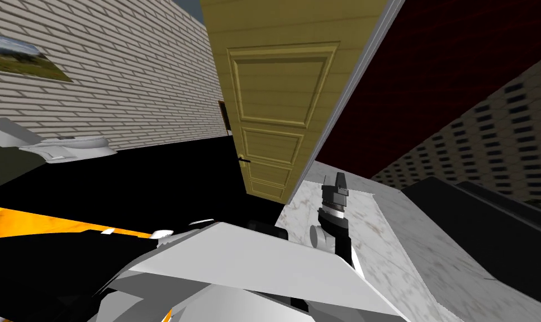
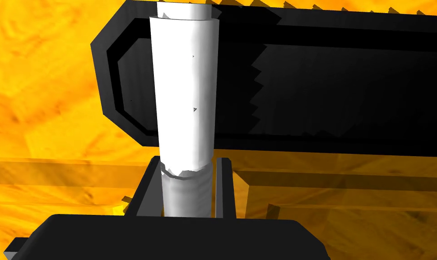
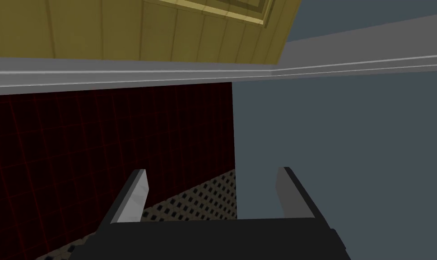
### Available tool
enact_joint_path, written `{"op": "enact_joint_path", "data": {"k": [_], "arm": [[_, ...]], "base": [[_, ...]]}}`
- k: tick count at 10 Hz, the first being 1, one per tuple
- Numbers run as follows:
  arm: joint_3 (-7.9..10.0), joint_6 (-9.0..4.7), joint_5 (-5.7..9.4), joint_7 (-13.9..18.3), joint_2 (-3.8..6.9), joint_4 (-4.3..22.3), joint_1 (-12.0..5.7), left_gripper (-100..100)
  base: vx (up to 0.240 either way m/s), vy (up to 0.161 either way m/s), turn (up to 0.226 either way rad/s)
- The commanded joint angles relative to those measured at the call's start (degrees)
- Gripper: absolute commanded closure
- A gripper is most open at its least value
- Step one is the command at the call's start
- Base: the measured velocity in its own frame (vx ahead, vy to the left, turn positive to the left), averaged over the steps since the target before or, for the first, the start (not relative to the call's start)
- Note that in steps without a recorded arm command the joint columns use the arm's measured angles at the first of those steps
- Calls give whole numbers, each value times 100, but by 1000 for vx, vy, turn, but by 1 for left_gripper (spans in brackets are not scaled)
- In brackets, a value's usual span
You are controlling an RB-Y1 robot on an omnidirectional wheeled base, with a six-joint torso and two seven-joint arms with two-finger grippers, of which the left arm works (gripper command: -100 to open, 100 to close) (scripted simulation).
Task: Push the door open
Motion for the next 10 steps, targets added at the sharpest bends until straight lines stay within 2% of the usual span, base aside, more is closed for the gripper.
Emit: {"op": "enact_joint_path", "data": {"k": [1,2,5,7,10], "arm": [[-92,7,13,44,-67,-241,-43,100],[-198,14,46,32,-14,-237,-17,100],[-235,24,94,15,13,-231,21,100],[-178,31,130,2,-2,-227,49,100],[105,44,191,-20,-103,-219,97,100]], "base": [[8,76,-4],[45,107,157],[94,137,159],[86,150,140],[107,145,136]]}}
